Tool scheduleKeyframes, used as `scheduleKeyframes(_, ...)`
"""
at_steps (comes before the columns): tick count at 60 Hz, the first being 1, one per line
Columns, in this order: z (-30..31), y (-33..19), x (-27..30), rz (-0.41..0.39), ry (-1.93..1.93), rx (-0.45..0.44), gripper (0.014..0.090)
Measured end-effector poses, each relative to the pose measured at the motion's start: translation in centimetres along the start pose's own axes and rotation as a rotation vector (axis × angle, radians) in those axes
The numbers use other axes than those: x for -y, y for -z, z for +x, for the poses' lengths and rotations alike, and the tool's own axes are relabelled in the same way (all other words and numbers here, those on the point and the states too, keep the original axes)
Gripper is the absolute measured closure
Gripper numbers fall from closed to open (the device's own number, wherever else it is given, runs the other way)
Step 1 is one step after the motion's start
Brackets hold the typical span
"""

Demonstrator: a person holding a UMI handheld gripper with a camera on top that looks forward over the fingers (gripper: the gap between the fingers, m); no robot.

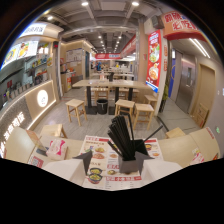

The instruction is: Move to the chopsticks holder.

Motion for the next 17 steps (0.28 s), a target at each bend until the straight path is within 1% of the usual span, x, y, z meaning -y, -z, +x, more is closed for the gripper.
scheduleKeyframes(17, -0.31, -0.87, -0.17, -0.006, -0.004, 0.011, 0.0200)
